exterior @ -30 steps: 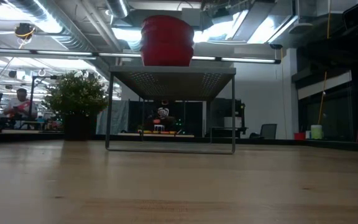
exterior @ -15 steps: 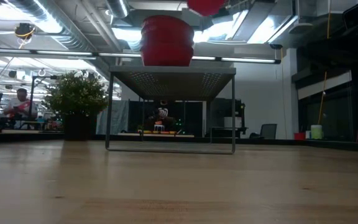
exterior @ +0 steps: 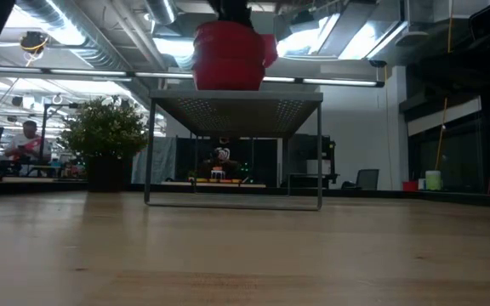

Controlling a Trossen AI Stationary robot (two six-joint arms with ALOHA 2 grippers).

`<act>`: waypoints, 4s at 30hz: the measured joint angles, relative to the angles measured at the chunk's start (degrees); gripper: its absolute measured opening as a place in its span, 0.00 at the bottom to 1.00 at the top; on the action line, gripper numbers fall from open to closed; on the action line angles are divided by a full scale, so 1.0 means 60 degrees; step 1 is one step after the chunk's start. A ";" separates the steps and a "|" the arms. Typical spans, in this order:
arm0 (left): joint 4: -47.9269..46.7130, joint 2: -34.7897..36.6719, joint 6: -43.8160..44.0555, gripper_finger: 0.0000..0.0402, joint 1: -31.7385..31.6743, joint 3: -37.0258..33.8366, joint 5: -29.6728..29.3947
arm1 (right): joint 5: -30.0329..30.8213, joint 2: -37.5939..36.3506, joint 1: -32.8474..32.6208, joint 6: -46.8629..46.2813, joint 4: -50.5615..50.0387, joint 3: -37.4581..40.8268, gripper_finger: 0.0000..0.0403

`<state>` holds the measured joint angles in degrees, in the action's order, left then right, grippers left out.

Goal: Pick & Place Mini bowls
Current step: Stack the red bowl on the red bowl on the shelf, then adjust the shelf

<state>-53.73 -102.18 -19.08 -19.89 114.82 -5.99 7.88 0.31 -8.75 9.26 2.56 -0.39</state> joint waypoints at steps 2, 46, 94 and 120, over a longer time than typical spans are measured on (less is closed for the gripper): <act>0.0005 -0.0202 -0.0294 0.01 -0.0151 -0.0001 -0.0050 | -0.0001 0.0002 0.0000 0.0000 0.0011 0.0001 0.32; -0.0071 -0.1295 0.0564 0.30 0.0070 0.0184 -0.0961 | -0.0001 0.0002 0.0000 0.0000 0.0004 0.0002 0.32; 0.5771 0.5158 0.6219 0.32 0.5176 -1.0919 -0.2243 | -0.0001 0.0002 0.0000 0.0000 0.0004 0.0002 0.32; 0.9565 1.0459 0.6065 0.32 0.3413 -1.6728 -0.2772 | -0.0001 0.0002 -0.0003 0.0000 0.0008 0.0002 0.32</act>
<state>3.66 -39.43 17.31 0.59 14.45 -22.63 7.88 0.32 -8.77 9.26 2.61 -0.38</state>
